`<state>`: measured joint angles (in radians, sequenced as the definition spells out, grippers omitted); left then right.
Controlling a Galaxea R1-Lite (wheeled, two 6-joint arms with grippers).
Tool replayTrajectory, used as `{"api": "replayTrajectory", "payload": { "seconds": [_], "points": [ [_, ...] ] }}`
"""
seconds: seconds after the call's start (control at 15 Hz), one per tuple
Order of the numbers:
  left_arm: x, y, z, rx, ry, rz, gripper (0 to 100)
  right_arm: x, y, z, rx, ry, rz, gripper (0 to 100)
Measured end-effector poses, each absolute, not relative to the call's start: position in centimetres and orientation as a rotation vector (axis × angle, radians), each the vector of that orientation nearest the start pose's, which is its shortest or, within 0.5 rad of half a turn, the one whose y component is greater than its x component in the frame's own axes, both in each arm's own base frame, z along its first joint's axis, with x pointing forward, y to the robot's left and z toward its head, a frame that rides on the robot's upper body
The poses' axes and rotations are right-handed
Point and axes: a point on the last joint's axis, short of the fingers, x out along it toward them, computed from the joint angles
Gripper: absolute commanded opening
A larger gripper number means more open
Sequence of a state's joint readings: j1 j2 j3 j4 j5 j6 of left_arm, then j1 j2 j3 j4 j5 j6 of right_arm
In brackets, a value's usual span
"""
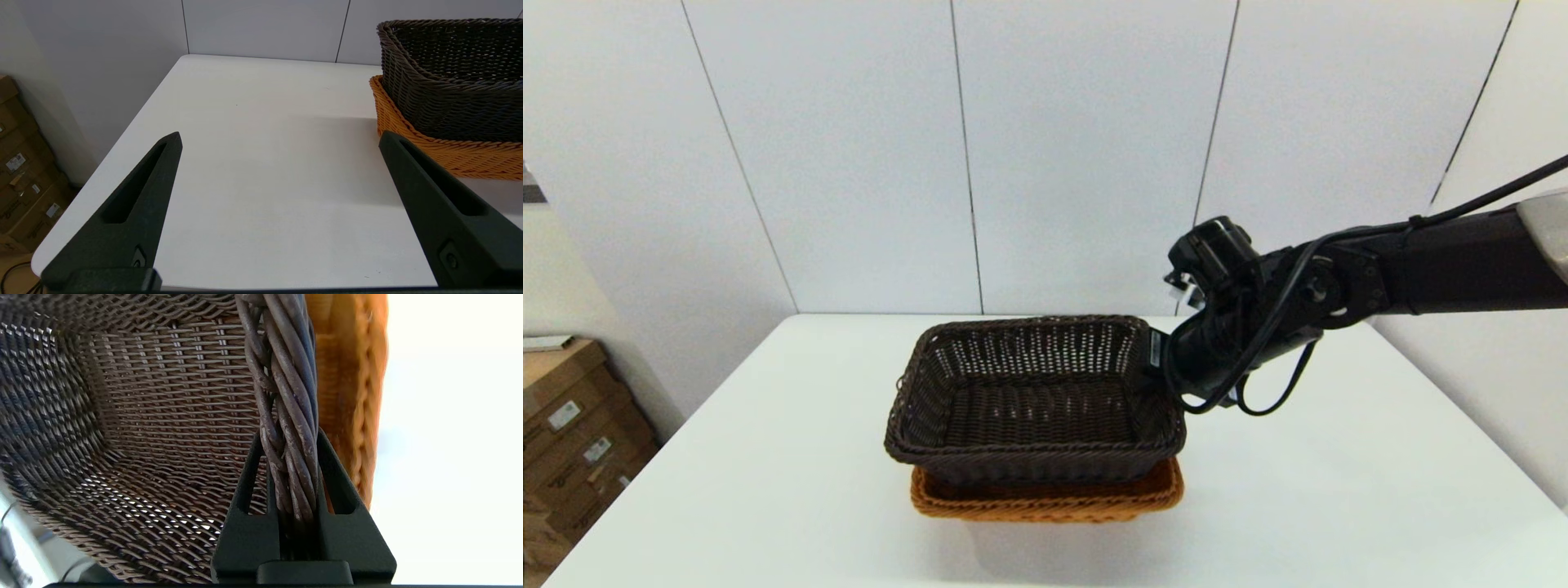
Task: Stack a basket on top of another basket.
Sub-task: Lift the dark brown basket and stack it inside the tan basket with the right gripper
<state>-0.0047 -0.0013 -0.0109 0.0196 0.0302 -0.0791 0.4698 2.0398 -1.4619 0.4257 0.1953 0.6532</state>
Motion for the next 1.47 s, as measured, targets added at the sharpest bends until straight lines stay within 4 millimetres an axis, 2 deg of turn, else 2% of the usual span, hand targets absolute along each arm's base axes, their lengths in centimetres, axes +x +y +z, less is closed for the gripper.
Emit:
{"api": "replayTrajectory", "payload": {
  "seconds": [0.8,1.47],
  "points": [
    [-2.37,0.08,7.64,-0.079,0.006,0.026,100,33.89,17.59,13.93,0.427,1.176,0.233,0],
    [-2.37,0.08,7.64,-0.079,0.007,0.026,100,34.13,16.77,13.86,0.438,1.177,0.213,0]
  ]
}}
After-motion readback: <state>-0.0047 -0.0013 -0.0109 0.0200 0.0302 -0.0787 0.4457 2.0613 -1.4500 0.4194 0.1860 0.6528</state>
